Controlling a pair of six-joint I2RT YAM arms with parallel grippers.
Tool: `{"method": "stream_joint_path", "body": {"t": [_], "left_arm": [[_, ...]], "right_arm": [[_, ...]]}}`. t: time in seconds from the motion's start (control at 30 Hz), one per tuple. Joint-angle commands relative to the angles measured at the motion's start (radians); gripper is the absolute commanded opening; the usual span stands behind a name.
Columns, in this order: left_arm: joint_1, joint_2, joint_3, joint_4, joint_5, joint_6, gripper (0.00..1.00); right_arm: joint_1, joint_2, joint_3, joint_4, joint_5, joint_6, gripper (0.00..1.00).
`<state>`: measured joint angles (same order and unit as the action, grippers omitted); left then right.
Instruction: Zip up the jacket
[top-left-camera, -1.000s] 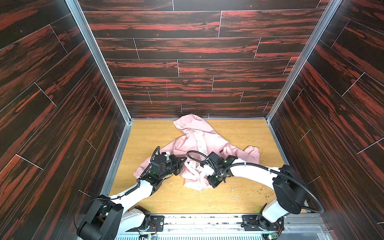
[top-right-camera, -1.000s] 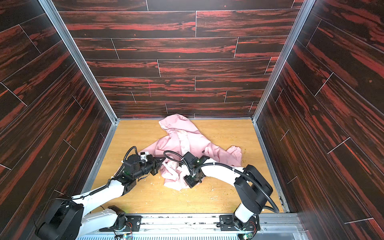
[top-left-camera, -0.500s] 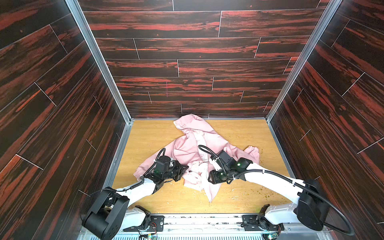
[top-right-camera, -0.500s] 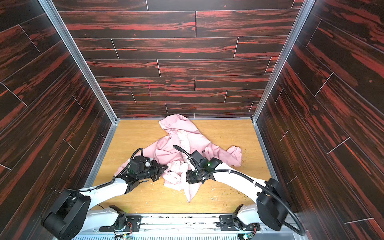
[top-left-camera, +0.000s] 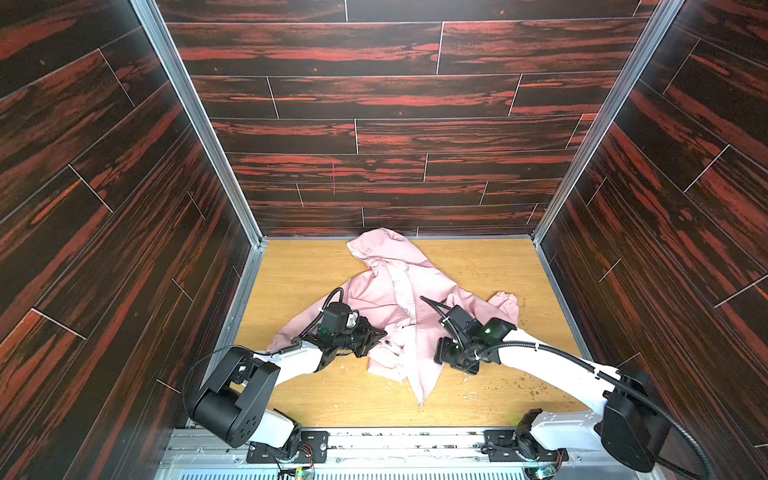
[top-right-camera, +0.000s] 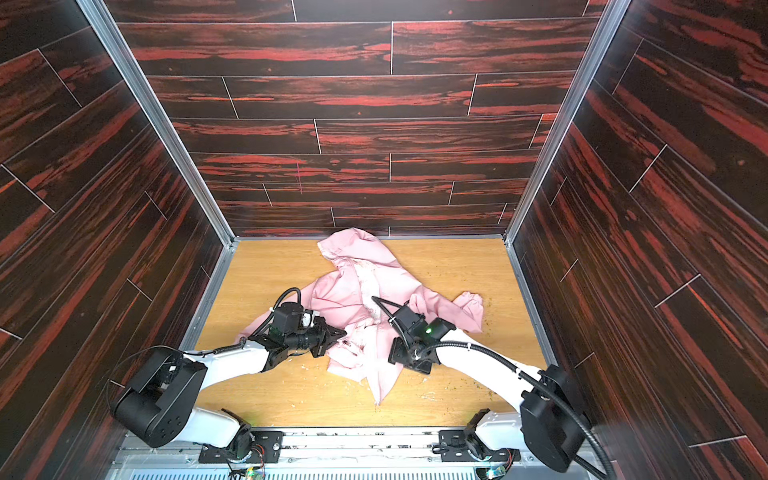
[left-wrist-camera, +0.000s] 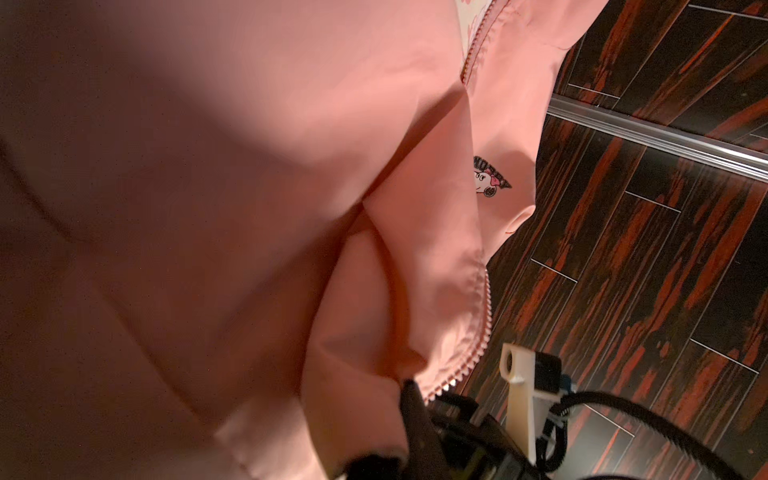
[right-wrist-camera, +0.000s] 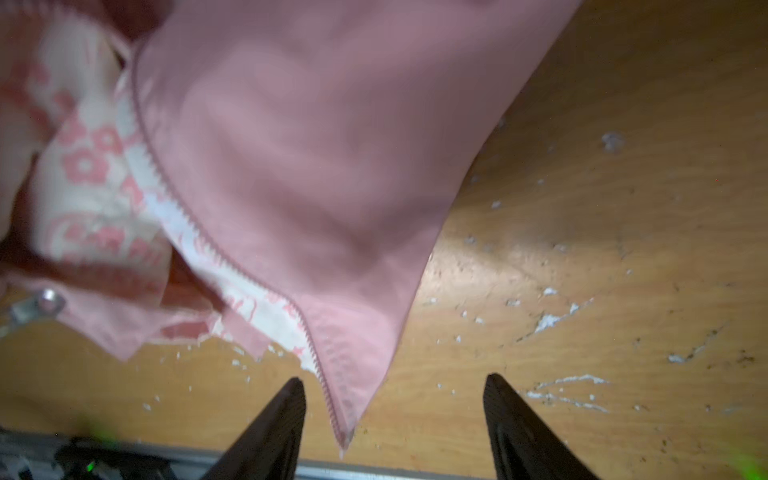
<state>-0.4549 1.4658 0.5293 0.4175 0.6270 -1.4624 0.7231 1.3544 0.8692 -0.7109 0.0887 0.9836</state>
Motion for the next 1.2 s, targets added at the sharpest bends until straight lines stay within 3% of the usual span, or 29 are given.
{"method": "stream_joint_path", "body": {"t": [0.0,0.27,0.33,0.43,0.57,0.77,0.9,1.0,1.17], "left_arm": [[-0.005,-0.015,0.026,0.011,0.027,0.014,0.0],[-0.004,-0.093,0.008,-0.043,-0.004,0.019,0.0],[-0.005,-0.112,0.003,-0.054,-0.014,0.016,0.0],[-0.004,-0.133,-0.005,-0.065,-0.038,0.008,0.0],[-0.004,-0.126,0.008,-0.075,-0.059,0.01,0.0],[-0.057,-0.066,0.085,-0.125,-0.087,0.064,0.0],[-0.104,0.004,0.129,-0.113,-0.119,0.066,0.0],[-0.12,0.053,0.147,-0.097,-0.142,0.063,0.0],[-0.104,0.051,0.142,-0.246,-0.22,0.106,0.0]], "right_arm": [[-0.086,0.055,-0.036,0.117,-0.012,-0.012,0.71],[-0.234,0.239,-0.049,0.366,-0.1,-0.105,0.71],[-0.258,0.27,-0.049,0.458,-0.158,-0.131,0.65],[-0.287,0.284,-0.013,0.511,-0.202,-0.169,0.47],[-0.351,0.257,0.116,0.392,-0.215,-0.272,0.0],[-0.493,0.224,0.478,-0.003,-0.157,-0.46,0.0],[-0.488,0.359,0.831,-0.301,-0.134,-0.538,0.0],[-0.415,0.475,0.974,-0.408,-0.234,-0.513,0.0],[-0.193,0.612,0.999,-0.394,-0.344,-0.452,0.0]]}}
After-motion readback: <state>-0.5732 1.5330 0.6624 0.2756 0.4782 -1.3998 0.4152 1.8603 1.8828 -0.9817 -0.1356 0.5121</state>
